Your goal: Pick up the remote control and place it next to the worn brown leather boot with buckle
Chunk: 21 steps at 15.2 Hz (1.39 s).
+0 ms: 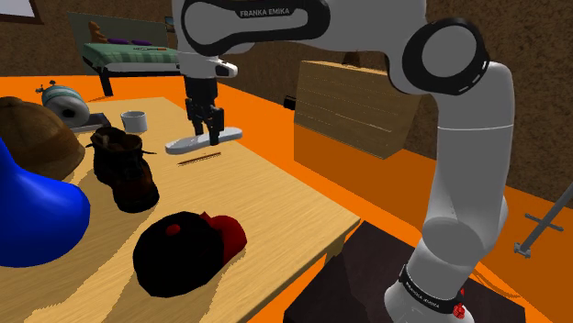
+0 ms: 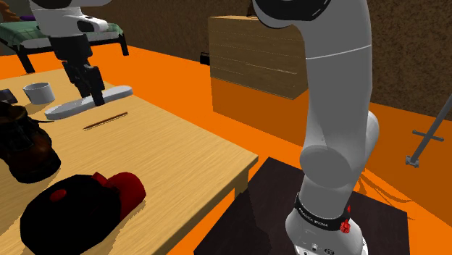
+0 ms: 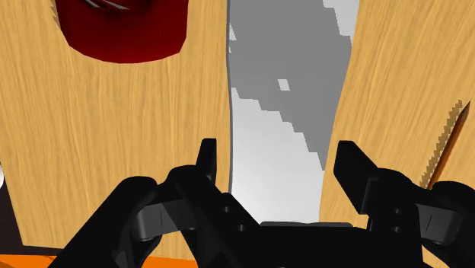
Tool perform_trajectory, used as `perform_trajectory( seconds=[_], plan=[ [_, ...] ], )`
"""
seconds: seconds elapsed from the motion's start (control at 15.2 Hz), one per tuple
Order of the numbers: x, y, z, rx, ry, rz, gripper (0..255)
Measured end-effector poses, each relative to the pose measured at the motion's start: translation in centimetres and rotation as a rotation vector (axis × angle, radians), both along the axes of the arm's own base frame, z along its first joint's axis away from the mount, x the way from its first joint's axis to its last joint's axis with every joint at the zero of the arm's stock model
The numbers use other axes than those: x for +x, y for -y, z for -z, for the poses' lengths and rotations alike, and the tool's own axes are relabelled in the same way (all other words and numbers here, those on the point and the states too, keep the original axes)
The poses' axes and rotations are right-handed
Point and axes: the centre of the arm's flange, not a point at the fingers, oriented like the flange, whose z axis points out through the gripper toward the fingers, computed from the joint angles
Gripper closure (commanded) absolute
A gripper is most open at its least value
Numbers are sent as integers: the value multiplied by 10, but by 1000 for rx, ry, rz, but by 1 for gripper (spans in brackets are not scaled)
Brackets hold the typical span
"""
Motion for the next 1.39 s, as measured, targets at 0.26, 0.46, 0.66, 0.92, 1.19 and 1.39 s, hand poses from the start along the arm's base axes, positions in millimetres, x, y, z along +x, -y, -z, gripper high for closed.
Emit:
perform_trajectory(
  seconds=[0.26, 0.46, 0.66, 0.92, 1.19, 1.39],
  plan=[
    [-1, -2, 21, 0, 0, 0, 255],
    [-1, -2, 38, 0, 0, 0, 255],
    [0, -2, 52, 0, 0, 0, 255],
    [-1, 0, 74, 0, 0, 0, 255],
    [0, -1, 96, 0, 0, 0, 255],
    [0, 0, 111, 0, 0, 0, 255]
  ],
)
